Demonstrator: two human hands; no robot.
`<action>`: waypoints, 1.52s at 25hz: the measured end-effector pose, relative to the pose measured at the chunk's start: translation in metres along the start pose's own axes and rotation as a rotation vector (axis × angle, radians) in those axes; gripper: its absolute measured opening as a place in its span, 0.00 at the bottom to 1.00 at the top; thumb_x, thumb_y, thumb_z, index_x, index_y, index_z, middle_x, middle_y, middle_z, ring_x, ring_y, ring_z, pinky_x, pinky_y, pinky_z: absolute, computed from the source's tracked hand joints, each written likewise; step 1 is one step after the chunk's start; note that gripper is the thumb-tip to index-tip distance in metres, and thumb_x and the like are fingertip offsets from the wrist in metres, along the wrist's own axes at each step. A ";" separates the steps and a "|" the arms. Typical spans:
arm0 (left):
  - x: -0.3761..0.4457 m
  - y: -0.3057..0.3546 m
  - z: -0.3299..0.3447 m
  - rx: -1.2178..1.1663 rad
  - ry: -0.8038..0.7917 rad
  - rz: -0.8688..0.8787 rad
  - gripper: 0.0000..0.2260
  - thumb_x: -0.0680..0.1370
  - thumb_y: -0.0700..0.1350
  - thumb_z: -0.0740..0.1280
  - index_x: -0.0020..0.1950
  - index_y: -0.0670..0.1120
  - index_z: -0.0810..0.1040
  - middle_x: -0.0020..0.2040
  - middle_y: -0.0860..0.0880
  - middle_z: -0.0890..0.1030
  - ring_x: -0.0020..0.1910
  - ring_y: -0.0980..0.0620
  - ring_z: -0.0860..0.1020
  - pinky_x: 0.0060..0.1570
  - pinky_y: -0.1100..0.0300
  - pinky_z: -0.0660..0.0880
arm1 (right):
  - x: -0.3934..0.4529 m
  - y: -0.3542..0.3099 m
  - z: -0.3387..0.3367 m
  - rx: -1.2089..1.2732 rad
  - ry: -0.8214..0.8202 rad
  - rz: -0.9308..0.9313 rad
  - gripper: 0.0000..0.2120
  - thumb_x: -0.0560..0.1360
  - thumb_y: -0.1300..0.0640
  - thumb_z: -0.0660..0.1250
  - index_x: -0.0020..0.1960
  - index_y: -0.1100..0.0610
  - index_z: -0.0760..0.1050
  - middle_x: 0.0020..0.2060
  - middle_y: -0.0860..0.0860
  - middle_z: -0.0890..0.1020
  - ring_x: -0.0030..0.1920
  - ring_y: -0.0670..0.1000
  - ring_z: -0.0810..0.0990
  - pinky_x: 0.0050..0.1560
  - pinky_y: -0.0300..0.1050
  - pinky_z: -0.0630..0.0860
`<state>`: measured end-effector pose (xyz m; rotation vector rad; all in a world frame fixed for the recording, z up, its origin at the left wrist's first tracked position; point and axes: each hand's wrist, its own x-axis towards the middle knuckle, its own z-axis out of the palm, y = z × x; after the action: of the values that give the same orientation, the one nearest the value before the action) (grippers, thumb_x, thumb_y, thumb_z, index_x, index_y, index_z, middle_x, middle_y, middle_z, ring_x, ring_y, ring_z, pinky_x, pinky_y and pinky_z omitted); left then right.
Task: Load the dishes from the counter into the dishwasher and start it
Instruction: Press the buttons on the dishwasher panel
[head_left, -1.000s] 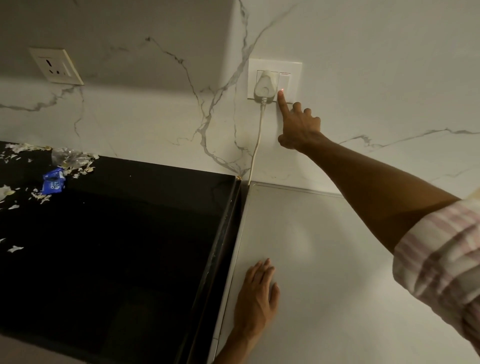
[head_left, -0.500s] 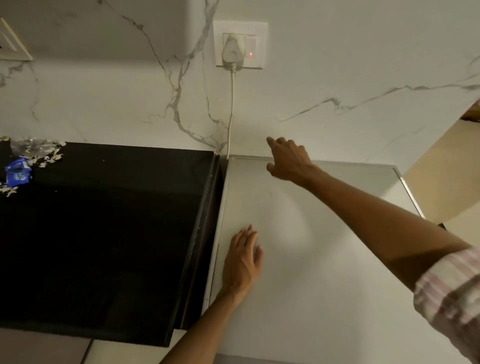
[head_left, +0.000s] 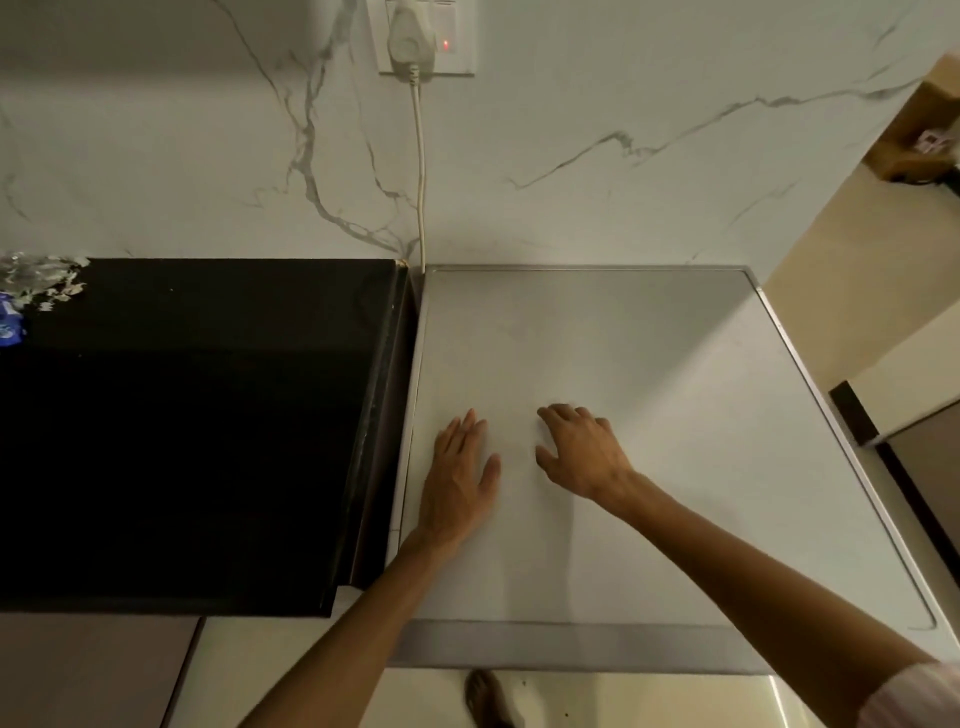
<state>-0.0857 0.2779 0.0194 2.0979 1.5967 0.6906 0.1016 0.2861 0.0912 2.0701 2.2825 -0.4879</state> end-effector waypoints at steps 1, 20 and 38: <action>-0.015 0.001 0.000 -0.013 0.000 0.005 0.25 0.82 0.54 0.59 0.76 0.44 0.64 0.77 0.47 0.62 0.78 0.50 0.55 0.76 0.50 0.58 | -0.014 0.002 0.007 0.028 0.010 0.003 0.26 0.79 0.47 0.60 0.74 0.56 0.63 0.72 0.52 0.67 0.71 0.55 0.66 0.70 0.54 0.65; -0.136 0.017 -0.010 0.038 0.146 -0.141 0.21 0.82 0.51 0.61 0.71 0.42 0.72 0.74 0.47 0.69 0.75 0.52 0.62 0.72 0.55 0.62 | -0.188 0.052 0.099 0.063 0.240 -0.020 0.29 0.82 0.40 0.46 0.77 0.53 0.61 0.77 0.50 0.61 0.78 0.50 0.53 0.78 0.55 0.47; -0.161 -0.006 -0.005 0.271 0.145 0.112 0.26 0.83 0.57 0.49 0.76 0.43 0.63 0.77 0.49 0.61 0.78 0.52 0.55 0.75 0.57 0.55 | -0.212 0.096 0.123 -0.078 0.508 0.096 0.31 0.81 0.40 0.38 0.77 0.51 0.61 0.75 0.48 0.64 0.77 0.51 0.57 0.77 0.54 0.55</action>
<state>-0.1285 0.1237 -0.0023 2.3944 1.7451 0.7118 0.1968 0.0584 0.0013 2.4695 2.3651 0.1523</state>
